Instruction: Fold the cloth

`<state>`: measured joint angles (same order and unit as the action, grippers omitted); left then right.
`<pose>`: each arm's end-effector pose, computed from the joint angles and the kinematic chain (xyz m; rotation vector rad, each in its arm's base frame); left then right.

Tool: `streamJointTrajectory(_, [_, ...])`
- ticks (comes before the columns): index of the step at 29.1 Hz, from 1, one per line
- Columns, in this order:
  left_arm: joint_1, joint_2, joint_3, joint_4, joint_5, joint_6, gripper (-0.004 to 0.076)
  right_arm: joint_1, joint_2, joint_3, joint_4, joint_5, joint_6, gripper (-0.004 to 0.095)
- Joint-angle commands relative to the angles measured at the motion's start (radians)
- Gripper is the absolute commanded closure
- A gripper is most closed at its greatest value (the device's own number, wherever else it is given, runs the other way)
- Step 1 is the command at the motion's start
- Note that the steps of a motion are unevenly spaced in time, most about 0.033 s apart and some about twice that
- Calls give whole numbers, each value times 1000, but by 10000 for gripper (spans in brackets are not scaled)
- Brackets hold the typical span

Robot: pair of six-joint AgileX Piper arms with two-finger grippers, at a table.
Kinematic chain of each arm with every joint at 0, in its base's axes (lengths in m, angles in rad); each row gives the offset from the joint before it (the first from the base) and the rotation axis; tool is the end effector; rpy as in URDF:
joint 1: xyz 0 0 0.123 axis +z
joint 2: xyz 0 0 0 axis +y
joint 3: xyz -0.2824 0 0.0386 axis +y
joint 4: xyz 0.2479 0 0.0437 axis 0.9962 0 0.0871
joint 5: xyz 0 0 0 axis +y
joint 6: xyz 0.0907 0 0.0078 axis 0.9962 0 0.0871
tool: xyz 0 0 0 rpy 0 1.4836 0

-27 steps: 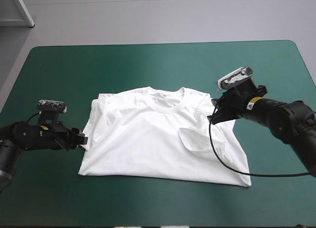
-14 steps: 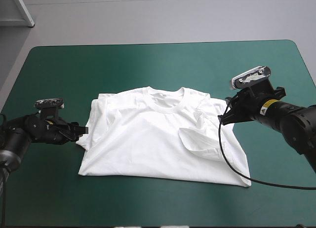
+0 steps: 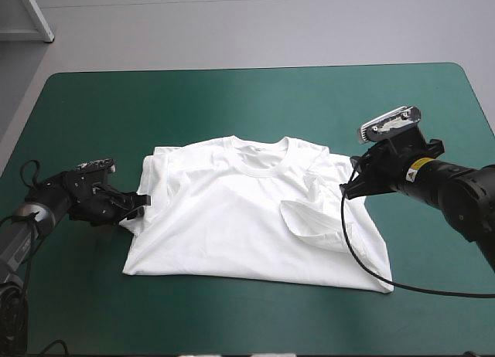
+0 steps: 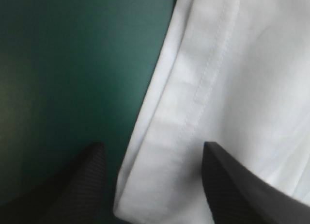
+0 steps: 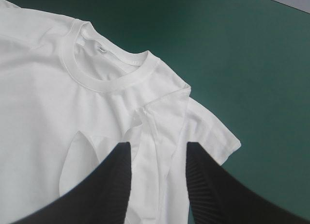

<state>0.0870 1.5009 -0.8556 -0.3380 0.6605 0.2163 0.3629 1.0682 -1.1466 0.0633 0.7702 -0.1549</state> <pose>0.2766 0.0055 0.2104 -0.1399 2.7430 -0.2736 0.2008 0.0805 0.4003 -0.5346 2.1136 0.1924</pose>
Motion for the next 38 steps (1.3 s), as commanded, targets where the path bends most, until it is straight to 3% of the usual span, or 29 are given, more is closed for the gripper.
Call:
streamJointTrajectory(1, [-1,-26,-28,-26,-5,34,324,-3,-19,-29,4,-56,-10,558])
streamJointTrajectory(3, [-1,-18,-28,-26,20,53,407,-3,-19,-29,4,-58,-10,558])
streamJointTrajectory(7, [-1,4,-28,-26,56,91,706,-3,-19,-29,4,-60,-10,558])
streamJointTrajectory(19, [-1,-104,-63,-33,50,116,705,-3,-19,-29,4,-61,-10,558])
streamJointTrajectory(29, [-8,-216,-86,-167,149,199,705,-3,-19,-29,4,-52,-10,560])
streamJointTrajectory(33, [-91,-214,-86,-208,186,236,705,-3,-19,-29,4,-50,-10,560])
streamJointTrajectory(38, [-218,-173,-86,-204,122,248,702,-3,-19,-29,11,-29,-6,555])
